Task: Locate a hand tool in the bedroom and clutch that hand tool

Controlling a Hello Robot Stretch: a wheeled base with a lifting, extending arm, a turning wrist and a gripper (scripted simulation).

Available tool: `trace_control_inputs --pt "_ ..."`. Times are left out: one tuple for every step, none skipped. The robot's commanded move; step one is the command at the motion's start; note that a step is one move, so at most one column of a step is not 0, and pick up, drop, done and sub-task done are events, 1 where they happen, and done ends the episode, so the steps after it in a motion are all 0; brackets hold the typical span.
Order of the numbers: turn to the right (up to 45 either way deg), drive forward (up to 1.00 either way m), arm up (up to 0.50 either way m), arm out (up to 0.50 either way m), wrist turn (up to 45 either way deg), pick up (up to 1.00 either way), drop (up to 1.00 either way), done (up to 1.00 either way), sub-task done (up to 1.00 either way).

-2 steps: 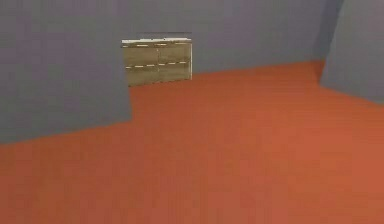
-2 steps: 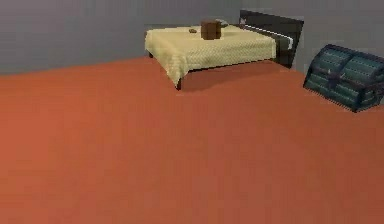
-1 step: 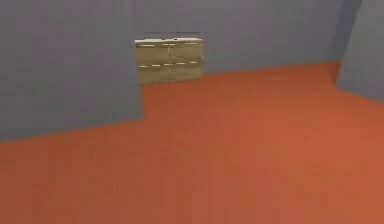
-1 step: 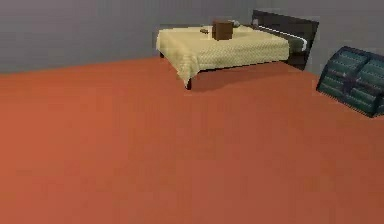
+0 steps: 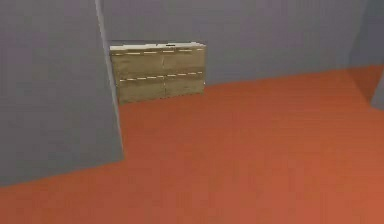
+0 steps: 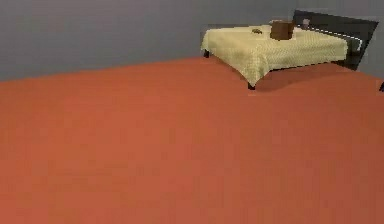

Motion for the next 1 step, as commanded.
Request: trace_control_inputs --pt "0.0 1.00 0.00 0.00 0.0 0.00 0.00 0.00 0.00"
